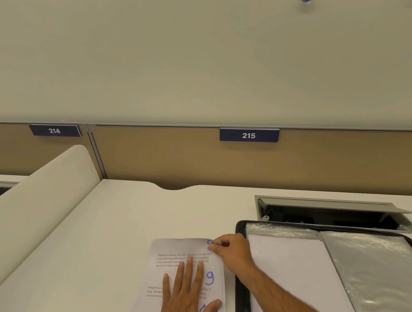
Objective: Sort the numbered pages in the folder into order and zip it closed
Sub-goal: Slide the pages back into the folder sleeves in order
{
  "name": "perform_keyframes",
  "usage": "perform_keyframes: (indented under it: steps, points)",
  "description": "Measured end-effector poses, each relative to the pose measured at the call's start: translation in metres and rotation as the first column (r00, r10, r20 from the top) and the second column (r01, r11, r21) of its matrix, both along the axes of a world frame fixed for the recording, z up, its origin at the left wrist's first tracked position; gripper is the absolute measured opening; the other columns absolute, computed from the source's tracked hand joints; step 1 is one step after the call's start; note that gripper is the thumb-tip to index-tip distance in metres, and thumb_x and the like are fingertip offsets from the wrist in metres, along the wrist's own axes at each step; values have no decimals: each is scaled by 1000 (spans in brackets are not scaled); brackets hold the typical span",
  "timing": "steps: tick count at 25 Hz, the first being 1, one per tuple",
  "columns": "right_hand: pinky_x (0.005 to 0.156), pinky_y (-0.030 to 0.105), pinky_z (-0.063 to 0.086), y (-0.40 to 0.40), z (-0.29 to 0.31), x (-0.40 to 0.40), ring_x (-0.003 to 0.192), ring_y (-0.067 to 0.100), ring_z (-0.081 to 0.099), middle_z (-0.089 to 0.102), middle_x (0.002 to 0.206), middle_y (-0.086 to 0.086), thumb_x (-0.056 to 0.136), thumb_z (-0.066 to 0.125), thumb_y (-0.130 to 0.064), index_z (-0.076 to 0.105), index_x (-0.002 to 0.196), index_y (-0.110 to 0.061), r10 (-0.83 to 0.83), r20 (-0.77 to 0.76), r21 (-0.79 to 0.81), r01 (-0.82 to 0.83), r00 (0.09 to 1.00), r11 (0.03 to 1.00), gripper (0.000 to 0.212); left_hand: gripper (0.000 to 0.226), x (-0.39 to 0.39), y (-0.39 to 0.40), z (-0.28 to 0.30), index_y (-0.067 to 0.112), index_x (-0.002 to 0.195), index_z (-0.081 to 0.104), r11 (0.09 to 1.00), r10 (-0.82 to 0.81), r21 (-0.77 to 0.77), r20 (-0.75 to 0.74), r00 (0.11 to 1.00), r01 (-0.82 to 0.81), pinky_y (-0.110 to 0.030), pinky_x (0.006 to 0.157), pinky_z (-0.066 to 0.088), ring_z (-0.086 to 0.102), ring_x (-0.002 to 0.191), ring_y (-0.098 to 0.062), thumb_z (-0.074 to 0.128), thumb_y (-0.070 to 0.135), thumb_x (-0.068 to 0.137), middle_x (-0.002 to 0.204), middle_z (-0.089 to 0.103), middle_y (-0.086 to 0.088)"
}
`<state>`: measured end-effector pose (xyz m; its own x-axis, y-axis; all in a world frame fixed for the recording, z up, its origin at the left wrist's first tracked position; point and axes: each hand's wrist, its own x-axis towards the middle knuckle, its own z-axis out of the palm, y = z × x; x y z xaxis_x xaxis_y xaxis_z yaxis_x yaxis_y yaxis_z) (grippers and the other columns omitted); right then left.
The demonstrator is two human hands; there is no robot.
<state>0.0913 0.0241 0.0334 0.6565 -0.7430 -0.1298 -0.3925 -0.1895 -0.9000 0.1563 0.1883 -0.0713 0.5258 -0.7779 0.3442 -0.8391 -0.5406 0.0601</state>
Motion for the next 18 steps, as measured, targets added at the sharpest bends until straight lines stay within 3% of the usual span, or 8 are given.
perform_keyframes:
  steps: [6, 12, 14, 16, 18]
  points:
    - [64, 19, 55, -27, 28, 11, 74, 12, 71, 73, 79, -8, 86, 78, -26, 78, 83, -19, -77, 87, -73, 83, 993, 994, 8, 93, 0, -2, 4, 21, 153, 38, 999, -1, 48, -41, 999, 3, -43, 115, 6, -5, 154, -17, 35, 85, 85, 163, 22, -2]
    - [69, 31, 53, -57, 64, 14, 65, 12, 65, 73, 68, -7, 82, 81, -24, 74, 64, -25, -162, 244, -128, 198, 956, 972, 20, 92, 0, -3, 9, 22, 152, 41, 997, -4, 79, -85, 996, 11, -43, 115, 6, -2, 154, -16, 37, 85, 85, 161, 33, -2]
    - [65, 31, 50, -70, 80, 10, 61, 11, 58, 72, 67, -1, 84, 80, -23, 75, 68, -20, -221, 324, -111, 269, 920, 957, 17, 90, 0, -2, 7, 22, 151, 43, 994, -24, 100, -89, 996, 33, -44, 115, 7, -1, 154, -16, 36, 84, 86, 162, 29, -1]
    - [64, 34, 54, -82, 97, 2, 64, 14, 62, 74, 73, 3, 87, 77, -22, 75, 75, -16, -247, 387, -58, 291, 888, 955, 14, 89, 2, -2, 6, 23, 148, 45, 991, -43, 119, -78, 996, 53, -44, 115, 7, -3, 154, -16, 35, 85, 85, 165, 19, 1]
    - [67, 38, 60, -90, 110, -10, 73, 19, 71, 77, 80, 4, 90, 74, -19, 76, 81, -18, -214, 456, -9, 244, 864, 970, 9, 86, 5, -4, 4, 25, 141, 47, 990, -45, 129, -66, 997, 54, -44, 115, 6, -6, 154, -15, 32, 86, 84, 162, 31, 3]
